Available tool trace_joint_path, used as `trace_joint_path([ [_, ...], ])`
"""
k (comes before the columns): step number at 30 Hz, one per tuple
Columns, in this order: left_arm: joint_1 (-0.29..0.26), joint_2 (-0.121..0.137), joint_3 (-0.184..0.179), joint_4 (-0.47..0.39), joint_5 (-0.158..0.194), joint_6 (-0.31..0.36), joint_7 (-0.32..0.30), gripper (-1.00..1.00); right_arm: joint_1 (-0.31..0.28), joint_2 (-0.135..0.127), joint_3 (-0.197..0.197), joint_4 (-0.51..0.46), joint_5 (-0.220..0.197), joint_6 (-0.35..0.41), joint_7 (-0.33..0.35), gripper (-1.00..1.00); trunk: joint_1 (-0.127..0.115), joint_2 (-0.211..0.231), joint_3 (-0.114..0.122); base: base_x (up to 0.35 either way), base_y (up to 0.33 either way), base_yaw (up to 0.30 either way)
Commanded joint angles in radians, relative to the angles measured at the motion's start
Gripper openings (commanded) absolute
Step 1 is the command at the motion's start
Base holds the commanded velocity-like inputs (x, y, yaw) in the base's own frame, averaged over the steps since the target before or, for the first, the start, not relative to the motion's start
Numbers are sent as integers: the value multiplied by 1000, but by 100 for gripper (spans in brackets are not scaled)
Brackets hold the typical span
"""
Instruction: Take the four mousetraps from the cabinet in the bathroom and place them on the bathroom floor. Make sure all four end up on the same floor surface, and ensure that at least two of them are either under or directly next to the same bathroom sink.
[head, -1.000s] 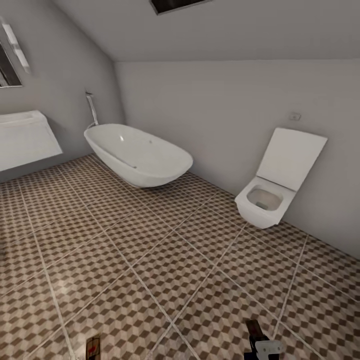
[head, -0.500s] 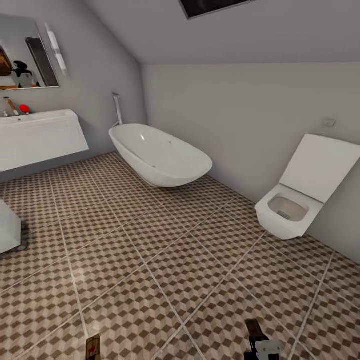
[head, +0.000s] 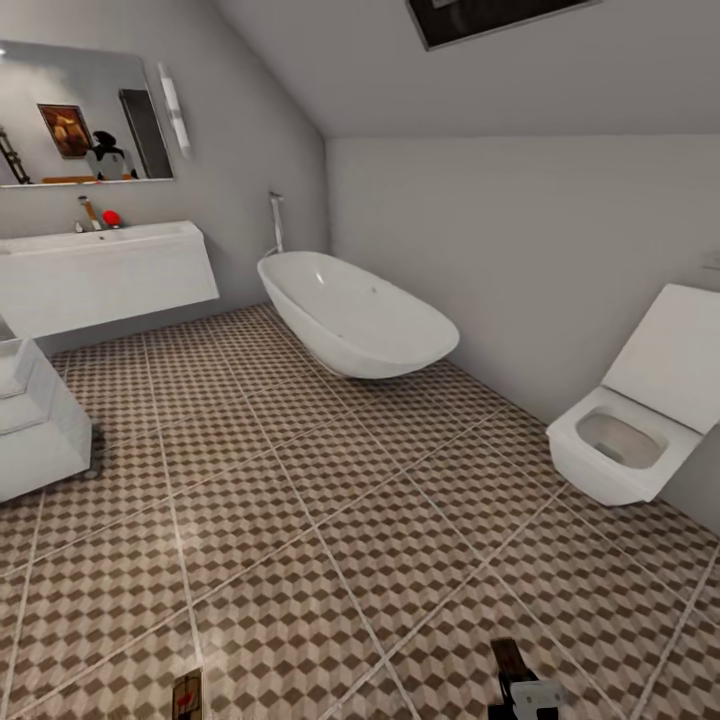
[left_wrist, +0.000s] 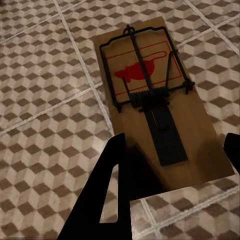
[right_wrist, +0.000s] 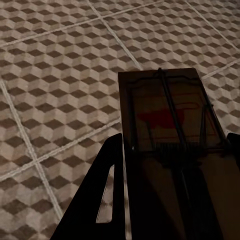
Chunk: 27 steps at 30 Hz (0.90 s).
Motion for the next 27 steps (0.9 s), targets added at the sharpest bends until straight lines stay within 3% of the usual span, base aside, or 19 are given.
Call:
trace_joint_path([
  [1,-1,-1,-7,2,-5,-1,10,-100,0,1,-5,0,9,-3,-2,-100,0,0,0,0,0,226],
  [27,-1,-1,-7,2,-5,-1,11,-100,0,1,-5,0,9,-3,-2,-100,0,0,29,0,0,228],
])
